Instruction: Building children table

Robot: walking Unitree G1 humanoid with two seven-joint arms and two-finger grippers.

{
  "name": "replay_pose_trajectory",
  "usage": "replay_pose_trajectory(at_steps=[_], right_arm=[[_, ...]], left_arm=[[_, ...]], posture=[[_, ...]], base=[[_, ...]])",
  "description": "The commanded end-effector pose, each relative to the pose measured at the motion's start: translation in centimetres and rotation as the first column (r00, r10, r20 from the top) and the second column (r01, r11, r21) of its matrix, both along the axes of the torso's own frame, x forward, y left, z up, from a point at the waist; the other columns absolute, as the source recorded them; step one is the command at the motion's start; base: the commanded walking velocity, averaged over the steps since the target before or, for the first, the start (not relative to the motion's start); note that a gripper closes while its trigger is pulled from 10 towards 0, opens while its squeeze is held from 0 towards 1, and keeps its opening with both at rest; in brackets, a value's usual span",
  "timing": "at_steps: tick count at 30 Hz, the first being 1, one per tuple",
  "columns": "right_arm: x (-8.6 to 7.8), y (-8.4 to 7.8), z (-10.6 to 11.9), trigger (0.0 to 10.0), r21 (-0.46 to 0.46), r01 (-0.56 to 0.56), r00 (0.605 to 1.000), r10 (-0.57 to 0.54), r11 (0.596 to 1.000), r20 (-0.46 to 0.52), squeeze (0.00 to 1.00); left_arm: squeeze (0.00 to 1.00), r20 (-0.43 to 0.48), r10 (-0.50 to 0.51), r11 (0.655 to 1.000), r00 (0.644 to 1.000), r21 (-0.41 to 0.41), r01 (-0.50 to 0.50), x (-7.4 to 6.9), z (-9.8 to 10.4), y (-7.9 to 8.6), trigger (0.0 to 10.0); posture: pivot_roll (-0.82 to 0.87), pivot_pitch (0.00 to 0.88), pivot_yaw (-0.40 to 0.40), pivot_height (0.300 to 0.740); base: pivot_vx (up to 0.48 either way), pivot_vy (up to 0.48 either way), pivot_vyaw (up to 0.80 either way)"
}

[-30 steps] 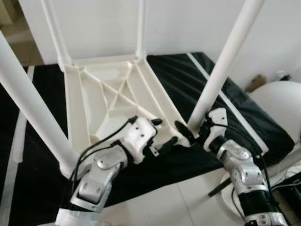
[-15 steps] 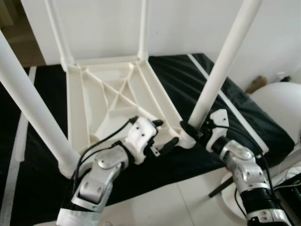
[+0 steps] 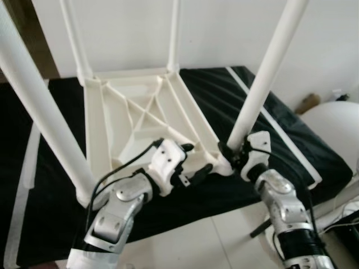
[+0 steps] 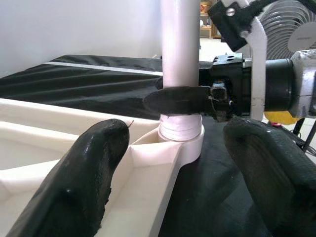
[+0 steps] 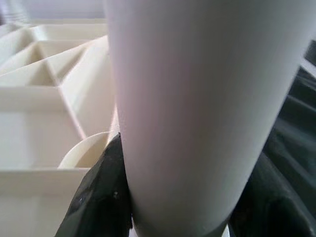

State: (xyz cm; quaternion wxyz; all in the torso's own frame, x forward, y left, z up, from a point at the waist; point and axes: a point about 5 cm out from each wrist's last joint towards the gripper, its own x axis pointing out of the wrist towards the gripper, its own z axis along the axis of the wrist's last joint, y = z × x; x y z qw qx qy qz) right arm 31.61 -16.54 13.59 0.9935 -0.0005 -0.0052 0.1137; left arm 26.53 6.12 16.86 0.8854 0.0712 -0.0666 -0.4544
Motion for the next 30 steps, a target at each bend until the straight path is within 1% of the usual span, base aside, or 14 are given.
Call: replay_pose_trajectory(at_steps=[1, 3, 5, 7, 9, 12, 14, 16, 20, 21, 22, 27, 28, 30], right_arm=[[-0.4, -1.5, -1.7, 10.0, -0.025, 0.124, 0.988, -0.126, 0.992, -0.092, 0.00], [-0.8, -0.7, -1.9, 10.0, -0.015, 0.243, 0.966, -0.243, 0.970, -0.090, 0.00], [-1.0, -0.4, -1.9, 10.0, -0.004, 0.273, 0.958, -0.272, 0.962, -0.091, 0.00], [-1.5, 0.5, -1.8, 10.0, 0.041, 0.363, 0.929, -0.358, 0.931, -0.094, 0.00], [-1.7, 1.3, -1.7, 10.0, 0.065, 0.399, 0.915, -0.391, 0.915, -0.101, 0.00], [-1.8, 1.7, -1.6, 10.0, 0.072, 0.402, 0.913, -0.394, 0.913, -0.105, 0.00], [-1.9, 3.2, -1.5, 10.0, 0.108, 0.380, 0.922, -0.368, 0.919, -0.119, 0.00], [-2.0, 3.8, -1.2, 10.0, 0.131, 0.345, 0.937, -0.333, 0.929, -0.103, 0.00], [-2.1, 3.4, -0.7, 10.0, 0.118, 0.344, 0.939, -0.338, 0.932, -0.067, 0.00], [-2.1, 3.4, -0.7, 10.0, 0.118, 0.344, 0.939, -0.338, 0.932, -0.067, 0.00], [-2.2, 3.0, -0.5, 10.0, 0.124, 0.369, 0.929, -0.363, 0.921, -0.064, 0.00], [-2.3, 2.9, -0.4, 10.0, 0.134, 0.380, 0.925, -0.372, 0.915, -0.078, 0.00], [-2.3, 2.8, -0.3, 10.0, 0.146, 0.374, 0.927, -0.367, 0.916, -0.075, 1.00], [-2.3, 2.8, 0.0, 10.0, 0.159, 0.358, 0.934, -0.353, 0.920, -0.061, 1.00]], left_arm=[[0.00, -0.008, 0.012, 1.000, 1.000, -0.011, -0.012, -0.1, 0.0, -0.1, 10.0], [0.00, -0.011, 0.013, 1.000, 1.000, -0.014, -0.013, -0.1, 0.1, 0.0, 10.0], [0.00, -0.012, 0.014, 1.000, 1.000, -0.015, -0.014, -0.1, 0.1, 0.0, 10.0], [0.00, -0.014, 0.018, 1.000, 1.000, -0.016, -0.018, -0.1, 0.1, 0.1, 10.0], [0.00, -0.017, 0.019, 1.000, 1.000, -0.019, -0.020, -0.1, 0.1, 0.1, 10.0], [0.00, -0.018, 0.019, 1.000, 1.000, -0.022, -0.020, -0.1, 0.1, 0.1, 10.0], [0.00, -0.024, 0.016, 0.999, 1.000, -0.036, -0.017, -0.2, 0.2, 0.0, 10.0], [0.00, -0.028, 0.012, 0.999, 1.000, -0.040, -0.013, -0.2, 0.2, -0.1, 10.0], [0.00, -0.029, 0.011, 0.999, 1.000, -0.035, -0.012, -0.1, 0.2, -0.1, 10.0], [0.00, -0.029, 0.011, 0.999, 1.000, -0.035, -0.012, -0.1, 0.2, -0.1, 10.0], [0.00, -0.030, 0.015, 0.999, 0.999, -0.034, -0.016, 0.1, 0.2, -0.1, 10.0], [0.00, -0.032, 0.019, 0.999, 0.999, -0.036, -0.020, 0.1, 0.3, 0.0, 10.0], [0.00, -0.033, 0.019, 0.999, 0.999, -0.037, -0.021, 0.0, 0.2, 0.0, 10.0], [0.00, -0.035, 0.020, 0.999, 0.999, -0.039, -0.022, 0.0, 0.2, -0.1, 10.0]], posture=[[-0.01, 0.025, -0.057, 0.740], [0.00, 0.028, -0.060, 0.740], [0.00, 0.028, -0.061, 0.740], [0.00, 0.029, -0.063, 0.740], [-0.01, 0.033, -0.065, 0.740], [-0.01, 0.033, -0.065, 0.740], [-0.01, 0.042, -0.063, 0.740], [-0.02, 0.045, -0.063, 0.740], [-0.02, 0.052, -0.063, 0.740], [-0.02, 0.052, -0.063, 0.740], [-0.02, 0.056, -0.066, 0.740], [-0.02, 0.062, -0.068, 0.740], [-0.02, 0.064, -0.069, 0.740], [-0.02, 0.065, -0.068, 0.740]], base=[[0.000, 0.000, 0.00], [0.000, 0.000, 0.00], [0.000, 0.000, 0.00], [0.000, 0.000, 0.00], [0.000, 0.000, 0.00], [0.000, 0.000, 0.00], [0.000, 0.000, 0.00], [0.000, 0.000, 0.00], [0.000, 0.000, 0.00], [0.000, 0.000, 0.00], [0.000, 0.000, 0.00], [0.000, 0.000, 0.00], [0.000, 0.000, 0.00], [0.000, 0.000, 0.00]])
